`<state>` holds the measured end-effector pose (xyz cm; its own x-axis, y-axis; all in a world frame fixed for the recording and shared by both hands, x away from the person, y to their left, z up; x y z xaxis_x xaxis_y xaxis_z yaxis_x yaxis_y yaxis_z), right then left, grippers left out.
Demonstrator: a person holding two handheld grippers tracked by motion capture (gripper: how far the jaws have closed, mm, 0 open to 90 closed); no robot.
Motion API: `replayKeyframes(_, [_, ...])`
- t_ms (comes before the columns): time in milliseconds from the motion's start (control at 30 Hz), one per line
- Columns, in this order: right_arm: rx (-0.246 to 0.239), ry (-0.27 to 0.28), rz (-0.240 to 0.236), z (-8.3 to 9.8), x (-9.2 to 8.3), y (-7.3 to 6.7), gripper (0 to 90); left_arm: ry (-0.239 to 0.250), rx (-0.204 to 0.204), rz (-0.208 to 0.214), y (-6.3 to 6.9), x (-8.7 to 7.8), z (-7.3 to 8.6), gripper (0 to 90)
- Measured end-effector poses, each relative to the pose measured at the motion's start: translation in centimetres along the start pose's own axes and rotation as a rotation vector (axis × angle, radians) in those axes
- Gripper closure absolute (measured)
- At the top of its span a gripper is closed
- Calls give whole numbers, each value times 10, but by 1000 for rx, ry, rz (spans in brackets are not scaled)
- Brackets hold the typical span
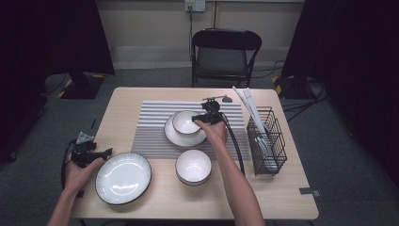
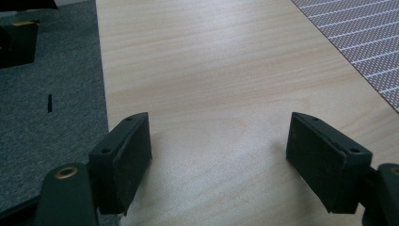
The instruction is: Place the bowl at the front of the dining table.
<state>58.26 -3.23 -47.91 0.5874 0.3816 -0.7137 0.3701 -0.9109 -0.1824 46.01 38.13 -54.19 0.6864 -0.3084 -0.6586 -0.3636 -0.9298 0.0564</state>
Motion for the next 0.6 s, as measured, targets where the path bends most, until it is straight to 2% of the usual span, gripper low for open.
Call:
replayKeyframes(233, [-5,17,-14,-2,-8,-1,304,0,0,0,0,0,0,223])
replayKeyframes(333, [-14,26,-8,-1,-12,0,295,0,0,0,0,0,0,223])
replayKeyframes(600, [-25,29,-32,2,-20,-1,291,0,0,0,0,0,0,223])
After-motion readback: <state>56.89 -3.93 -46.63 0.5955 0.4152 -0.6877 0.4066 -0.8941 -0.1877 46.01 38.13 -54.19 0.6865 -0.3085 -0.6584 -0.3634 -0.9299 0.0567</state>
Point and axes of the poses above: each handheld gripper's, and its own axes: x roughly forward along the jaws, z roughly out of its underside, y roughly to its right, the point moved 6 cm from there along x, roughly forward along the jaws, and after that the axes turned 4 degrees about z, right-handed, at the moved point
